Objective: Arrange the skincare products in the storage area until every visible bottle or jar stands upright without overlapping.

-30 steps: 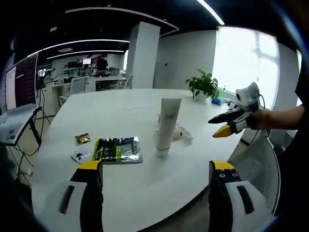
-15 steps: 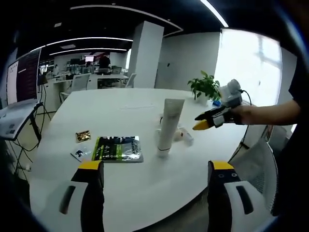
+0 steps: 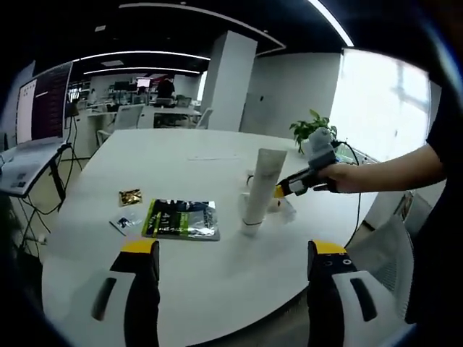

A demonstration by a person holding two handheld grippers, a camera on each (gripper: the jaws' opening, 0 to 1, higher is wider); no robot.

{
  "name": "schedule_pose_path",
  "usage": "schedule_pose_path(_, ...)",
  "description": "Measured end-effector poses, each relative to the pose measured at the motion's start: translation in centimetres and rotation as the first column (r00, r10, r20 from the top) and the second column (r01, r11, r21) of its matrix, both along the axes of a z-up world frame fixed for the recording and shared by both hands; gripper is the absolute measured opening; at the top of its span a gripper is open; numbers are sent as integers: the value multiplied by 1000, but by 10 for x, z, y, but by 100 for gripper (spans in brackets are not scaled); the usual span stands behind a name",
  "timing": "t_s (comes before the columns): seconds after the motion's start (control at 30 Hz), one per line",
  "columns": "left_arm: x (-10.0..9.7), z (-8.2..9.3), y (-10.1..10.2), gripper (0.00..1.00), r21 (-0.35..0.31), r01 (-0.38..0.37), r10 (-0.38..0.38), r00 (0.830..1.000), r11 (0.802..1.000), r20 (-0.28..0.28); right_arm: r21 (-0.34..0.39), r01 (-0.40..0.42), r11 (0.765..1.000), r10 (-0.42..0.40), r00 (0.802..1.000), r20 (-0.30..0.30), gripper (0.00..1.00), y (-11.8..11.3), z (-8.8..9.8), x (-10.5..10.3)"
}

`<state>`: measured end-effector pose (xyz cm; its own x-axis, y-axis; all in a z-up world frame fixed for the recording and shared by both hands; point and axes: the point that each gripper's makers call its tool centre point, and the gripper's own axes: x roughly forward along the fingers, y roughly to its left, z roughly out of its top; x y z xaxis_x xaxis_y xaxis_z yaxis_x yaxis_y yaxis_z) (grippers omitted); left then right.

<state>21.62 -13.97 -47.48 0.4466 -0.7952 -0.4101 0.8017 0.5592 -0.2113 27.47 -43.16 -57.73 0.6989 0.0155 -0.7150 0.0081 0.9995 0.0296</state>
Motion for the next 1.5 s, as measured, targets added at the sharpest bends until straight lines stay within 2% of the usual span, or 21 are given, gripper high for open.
schedule_pose_path(0.17,3,-1,2,77,-3,-19,19,1000,1000,-6,1,65,998,-64,997,-32,40,-15,-9,15)
schedule_pose_path(0.27,5,-1,4,76,-8,-33,33,999,999,-15,-34,119,992,-120,992,-31,32,-29,-14,23)
schedule_pose_path(0.33,6,-1,5,76,-10,-42,41,999,999,-18,4,171,985,-171,985,-30,32,-28,-12,25)
schedule_pose_path(0.43,6,-1,5,75,-10,-48,48,999,999,-21,22,179,984,-177,982,-59,35,-31,-19,36)
schedule_pose_path(0.57,6,-2,5,74,-4,-53,53,998,999,-24,-26,187,982,-188,978,-85,31,-27,-18,37)
schedule_pose_path(0.63,7,-2,6,74,-1,-57,57,998,998,-28,-24,158,987,-160,982,-100,31,-25,-20,41)
schedule_pose_path(0.73,7,-2,6,74,-1,-59,59,998,998,-27,-18,170,985,-170,979,-116,29,-32,-31,47)
schedule_pose_path(0.8,7,-2,6,74,1,-60,60,998,998,-29,-23,140,990,-142,984,-111,26,-29,-31,44)
schedule_pose_path(0.83,7,-2,6,73,3,-61,61,998,998,-29,-49,130,990,-135,985,-110,23,-32,-31,43)
schedule_pose_path(0.9,7,-2,6,73,4,-63,63,998,998,-29,-24,112,993,-114,987,-114,22,-29,-33,43)
schedule_pose_path(0.97,8,-3,6,73,4,-64,64,997,998,-31,28,154,988,-150,983,-109,22,-31,-34,44)
schedule_pose_path(1.0,8,-3,6,73,4,-64,64,997,998,-31,72,207,976,-200,975,-102,21,-34,-33,42)
schedule_pose_path(1.1,8,-3,6,73,6,-62,62,998,998,-31,185,277,943,-264,960,-93,21,-44,-34,49)
schedule_pose_path(1.2,8,-3,6,72,8,-61,61,998,998,-31,277,309,910,-299,951,-77,20,-44,-32,45)
schedule_pose_path(1.23,9,-4,8,72,9,-61,62,998,998,-31,278,304,911,-292,953,-84,20,-45,-32,40)
schedule_pose_path(1.27,9,-5,8,72,9,-62,62,998,998,-31,303,307,902,-295,952,-85,19,-43,-31,39)
schedule_pose_path(1.3,9,-5,8,72,9,-62,62,998,998,-32,359,315,879,-308,948,-79,19,-41,-29,38)
schedule_pose_path(1.4,8,-5,8,72,13,-56,56,998,998,-32,462,368,807,-383,922,-64,19,-43,-24,31)
schedule_pose_path(1.47,7,-6,7,72,15,-50,50,998,999,-33,521,375,767,-408,911,-54,19,-39,-18,24)
schedule_pose_path(1.5,7,-6,7,72,17,-48,48,998,999,-33,539,370,757,-411,910,-47,19,-38,-16,21)
